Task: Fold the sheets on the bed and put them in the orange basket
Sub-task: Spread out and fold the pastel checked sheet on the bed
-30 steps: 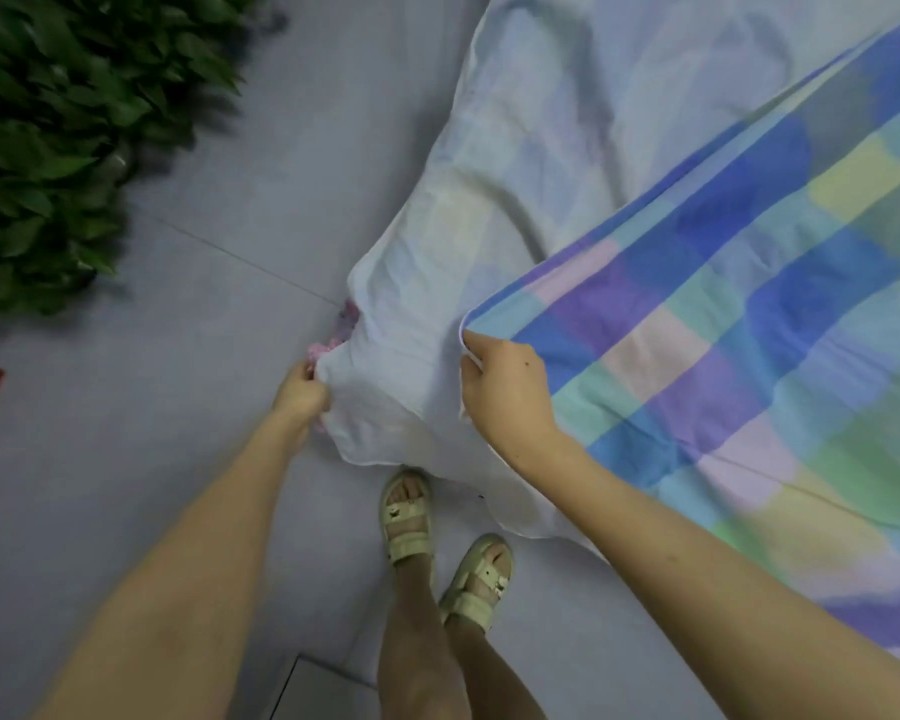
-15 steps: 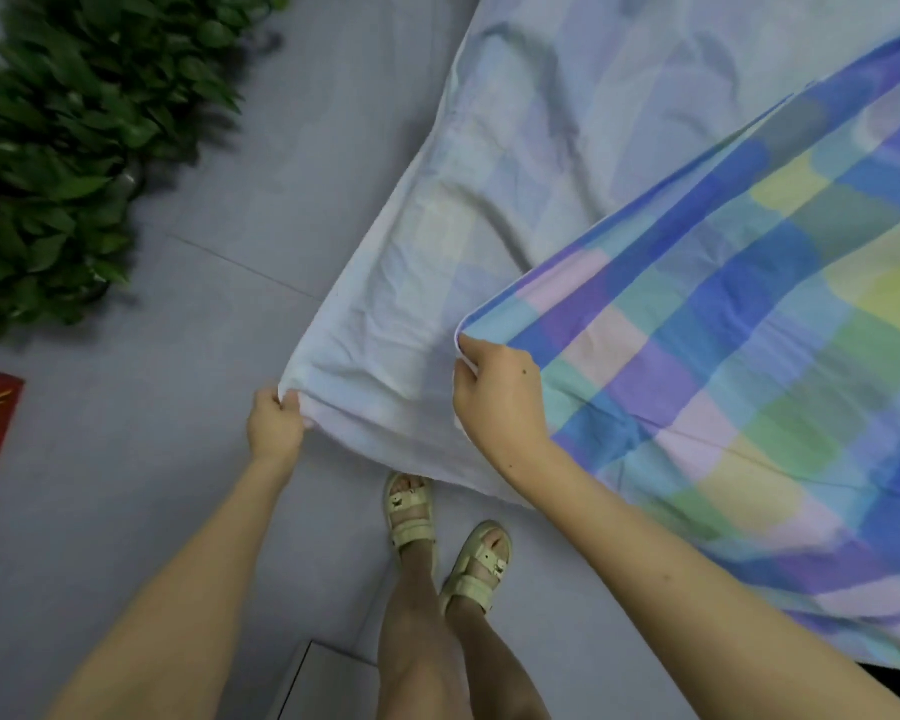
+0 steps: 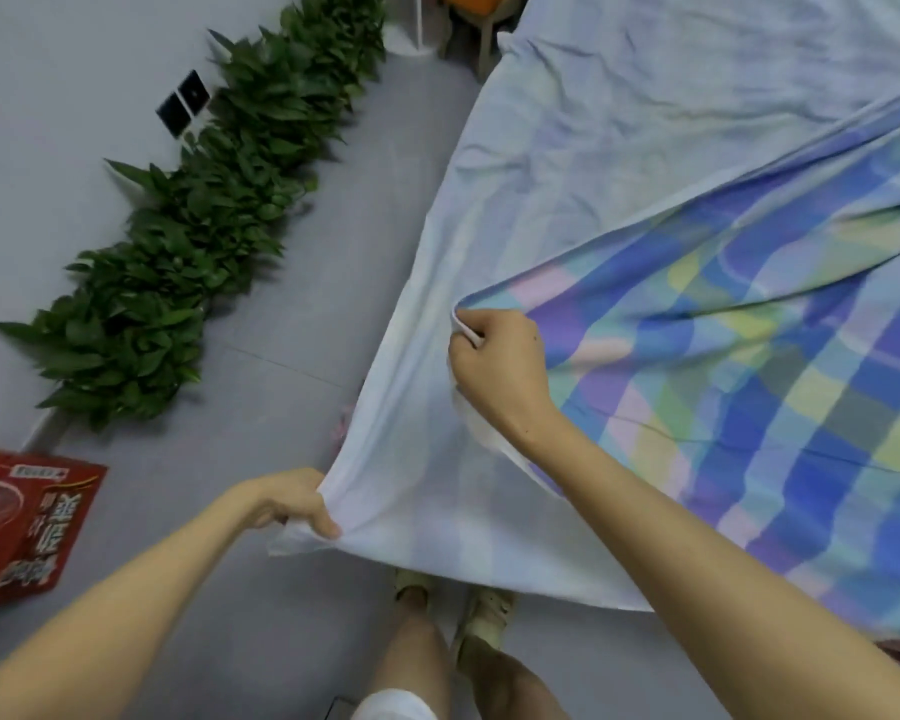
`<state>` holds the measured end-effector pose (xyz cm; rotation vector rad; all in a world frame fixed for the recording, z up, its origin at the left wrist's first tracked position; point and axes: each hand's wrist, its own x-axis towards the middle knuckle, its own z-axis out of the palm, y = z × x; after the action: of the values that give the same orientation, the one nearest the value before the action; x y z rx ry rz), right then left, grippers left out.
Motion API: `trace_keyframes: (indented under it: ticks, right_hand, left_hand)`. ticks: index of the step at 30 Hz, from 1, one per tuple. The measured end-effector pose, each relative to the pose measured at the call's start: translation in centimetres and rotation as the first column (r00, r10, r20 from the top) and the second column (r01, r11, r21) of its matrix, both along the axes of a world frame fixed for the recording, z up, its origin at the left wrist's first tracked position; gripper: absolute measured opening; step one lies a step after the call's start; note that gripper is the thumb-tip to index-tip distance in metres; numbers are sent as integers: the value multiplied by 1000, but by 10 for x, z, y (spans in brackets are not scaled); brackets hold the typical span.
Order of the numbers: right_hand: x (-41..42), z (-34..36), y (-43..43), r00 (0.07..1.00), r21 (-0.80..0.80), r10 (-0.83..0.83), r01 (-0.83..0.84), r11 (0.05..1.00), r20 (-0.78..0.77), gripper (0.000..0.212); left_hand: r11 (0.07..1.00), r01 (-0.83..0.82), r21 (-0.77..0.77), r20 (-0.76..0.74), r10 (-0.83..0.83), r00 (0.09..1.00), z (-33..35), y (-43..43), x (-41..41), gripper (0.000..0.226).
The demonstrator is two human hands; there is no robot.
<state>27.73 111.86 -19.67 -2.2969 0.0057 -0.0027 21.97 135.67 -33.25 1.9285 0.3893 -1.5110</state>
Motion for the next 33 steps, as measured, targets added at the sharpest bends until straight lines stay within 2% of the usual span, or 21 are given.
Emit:
trace_keyframes:
  ticks: [2, 4, 7, 10, 14, 16, 19, 22, 24, 26, 28, 31, 33]
  right_hand:
    - [5, 28, -3, 999, 22, -9, 8, 1000, 31, 44]
    - [5, 49, -5, 999, 1, -12, 12, 1000, 38, 43]
    - [3, 74, -4, 996, 5, -42, 42, 999, 79, 41]
    - [-6, 83, 4, 990, 9, -91, 91, 996, 106, 40]
    - [-9, 79, 38, 968, 29, -243, 242, 970, 64, 46]
    - [-1, 79, 50, 937, 133, -349, 343, 930, 23, 42]
    - [8, 88, 56, 872, 295, -489, 473, 830, -22, 34]
    - [4, 99, 59, 815, 374, -580, 538, 755, -1, 36]
    - [3, 103, 61, 785, 412, -619, 567, 713, -11, 36]
    - [3, 106, 62, 756, 427, -653, 601, 676, -31, 26]
    - [2, 109, 60, 737, 445, -675, 618, 649, -39, 24]
    - [1, 115, 50, 729, 447, -685, 620, 644, -24, 31]
    - [0, 117, 44, 725, 438, -688, 621, 649, -8, 29]
  left_hand:
    - [999, 11, 46, 118, -17, 993, 25, -7, 9, 48]
    - [998, -55, 40, 279, 41, 960, 57, -21, 31, 23]
    - [976, -212, -50, 466, 210, 859, 110, -51, 83, 20]
    - [907, -341, -247, 416, 417, 808, 159, -77, 125, 16]
    - [869, -280, -409, 316, 422, 850, 213, -93, 154, 18]
    - [839, -261, -477, 256, 416, 873, 230, -94, 159, 10]
    - [775, -276, -569, 193, 451, 871, 249, -93, 163, 12]
    - [765, -132, -631, 288, 388, 876, 268, -95, 156, 10]
    - [810, -12, -587, 425, 320, 847, 273, -99, 148, 14]
    - [828, 77, -556, 514, 269, 814, 277, -102, 142, 15]
    - [800, 130, -586, 535, 261, 804, 276, -104, 138, 18]
    - [759, 133, -638, 503, 279, 818, 271, -101, 130, 10]
    - [786, 135, -604, 517, 256, 817, 261, -100, 122, 20]
